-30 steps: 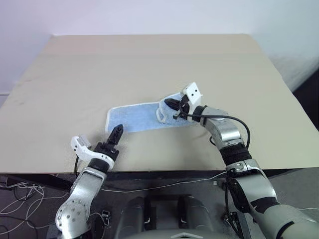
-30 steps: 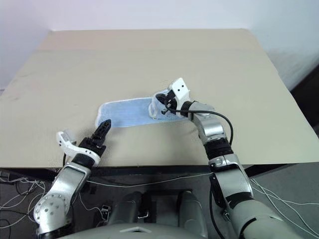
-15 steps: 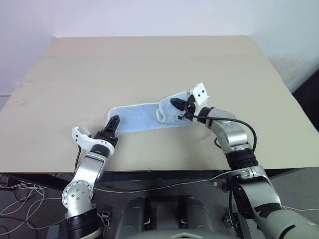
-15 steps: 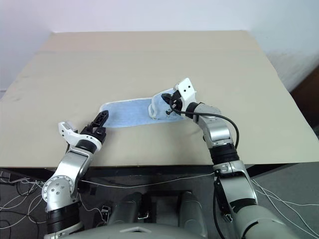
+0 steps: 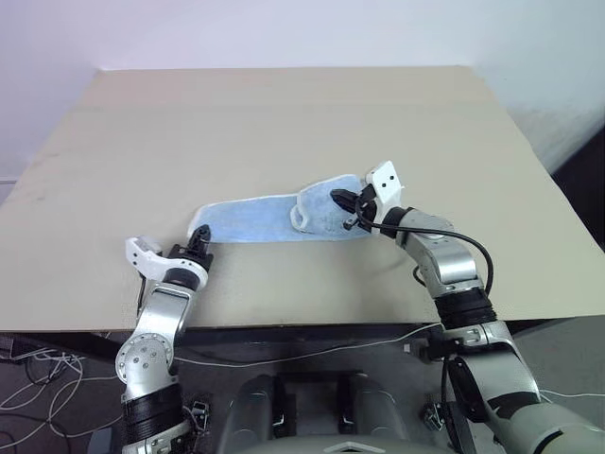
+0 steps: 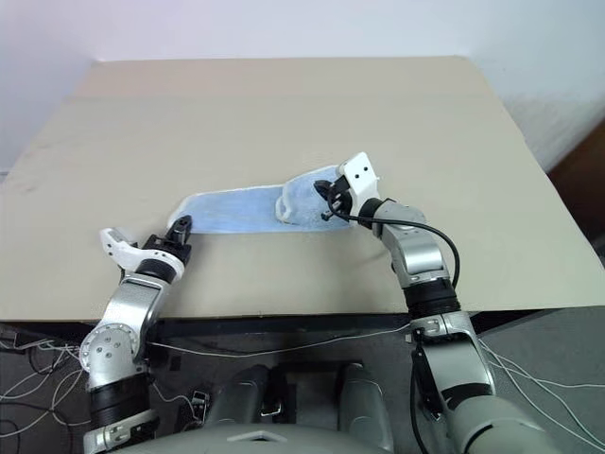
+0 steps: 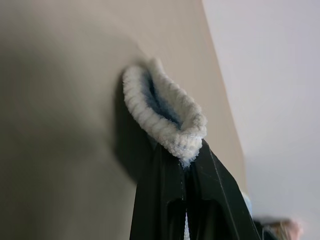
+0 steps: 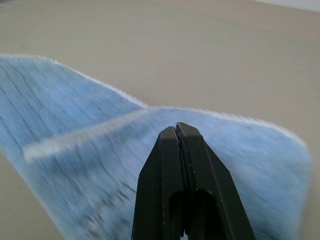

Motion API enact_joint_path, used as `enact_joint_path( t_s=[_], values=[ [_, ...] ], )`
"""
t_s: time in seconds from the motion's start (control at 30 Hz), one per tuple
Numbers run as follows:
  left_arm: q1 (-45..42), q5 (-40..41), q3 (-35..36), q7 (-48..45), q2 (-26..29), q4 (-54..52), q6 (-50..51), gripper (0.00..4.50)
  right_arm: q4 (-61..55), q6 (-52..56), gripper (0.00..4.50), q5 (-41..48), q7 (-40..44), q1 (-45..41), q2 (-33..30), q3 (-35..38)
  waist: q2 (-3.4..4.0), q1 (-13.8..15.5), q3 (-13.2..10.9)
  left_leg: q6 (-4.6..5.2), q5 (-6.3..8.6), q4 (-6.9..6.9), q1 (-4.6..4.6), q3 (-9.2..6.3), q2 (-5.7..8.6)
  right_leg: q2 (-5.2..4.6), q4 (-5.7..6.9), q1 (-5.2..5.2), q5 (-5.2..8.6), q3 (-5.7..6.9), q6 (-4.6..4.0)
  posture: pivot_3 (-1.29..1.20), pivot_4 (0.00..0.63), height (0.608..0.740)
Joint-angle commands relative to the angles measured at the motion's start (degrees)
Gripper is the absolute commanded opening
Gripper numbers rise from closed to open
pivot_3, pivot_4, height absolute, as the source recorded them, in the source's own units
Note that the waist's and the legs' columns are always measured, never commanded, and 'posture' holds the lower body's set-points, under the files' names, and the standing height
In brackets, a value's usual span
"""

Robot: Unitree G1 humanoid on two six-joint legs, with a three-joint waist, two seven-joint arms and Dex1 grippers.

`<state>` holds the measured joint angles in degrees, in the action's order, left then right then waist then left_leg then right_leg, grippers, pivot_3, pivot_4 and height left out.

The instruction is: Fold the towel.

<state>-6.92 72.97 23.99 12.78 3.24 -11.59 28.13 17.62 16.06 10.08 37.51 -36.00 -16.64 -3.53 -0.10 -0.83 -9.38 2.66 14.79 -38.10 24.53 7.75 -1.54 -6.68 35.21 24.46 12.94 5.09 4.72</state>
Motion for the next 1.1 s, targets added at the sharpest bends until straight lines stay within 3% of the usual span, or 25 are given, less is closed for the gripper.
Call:
enact_joint_path(
  t_s=[0.03,0.3,0.4,0.53,0.83,1.1],
  values=[
    [-1.7,-1.6,3.1,-3.5,4.2,-0.2,-1.8,0.05,-2.7,-0.3,0.0,0.6,-0.5,-0.3,-0.5,1.5,-0.01,0.0,0.0,-0.02,-0.01,0.01,0.0,0.0,0.0,0.01,0.0,0.01,0.0,0.0,0.0,0.0,0.15,0.74],
    [-4.9,-6.3,4.3,-15.5,16.7,-0.2,-1.6,0.05,-0.9,-1.4,0.0,0.4,-1.9,-1.0,-1.9,3.3,-0.04,0.0,-0.1,-0.36,-0.07,0.06,0.05,0.04,0.02,-0.02,-0.06,0.05,0.0,0.0,0.0,0.0,0.15,0.74],
    [-7.3,-9.9,0.6,-21.8,20.5,-0.3,-0.7,0.05,-0.6,-1.5,0.0,0.3,-2.4,-1.0,-2.0,3.6,-0.06,0.1,-0.1,-0.42,-0.06,0.06,0.09,0.04,0.03,-0.02,-0.06,0.08,0.0,0.01,0.0,0.0,0.15,0.74],
    [-10.9,-19.3,-9.7,-32.0,24.8,-1.2,-0.7,0.05,-0.6,-1.6,0.0,0.4,-3.2,-0.7,-2.0,3.8,-0.04,0.0,-0.1,-0.44,-0.06,0.09,0.09,0.1,0.04,-0.02,-0.08,0.09,0.0,0.0,0.0,0.0,0.15,0.74],
    [-19.3,-42.3,-32.1,-43.6,24.3,4.1,-4.2,0.05,-2.8,-1.2,0.0,0.7,-5.1,1.4,-2.5,4.8,0.0,-0.1,-0.1,-0.47,-0.13,0.18,0.11,0.16,0.02,0.06,-0.08,0.17,-0.09,-0.04,0.19,0.0,0.15,0.74],
    [-22.5,-52.5,-36.5,-42.8,17.9,12.2,-4.7,0.05,-6.0,0.1,0.0,0.8,-6.5,3.8,-2.9,5.5,0.0,-0.1,-0.1,-0.34,-0.21,0.18,0.13,0.16,-0.01,0.05,-0.07,0.21,-0.09,-0.06,0.21,0.0,0.15,0.74]
  ],
)
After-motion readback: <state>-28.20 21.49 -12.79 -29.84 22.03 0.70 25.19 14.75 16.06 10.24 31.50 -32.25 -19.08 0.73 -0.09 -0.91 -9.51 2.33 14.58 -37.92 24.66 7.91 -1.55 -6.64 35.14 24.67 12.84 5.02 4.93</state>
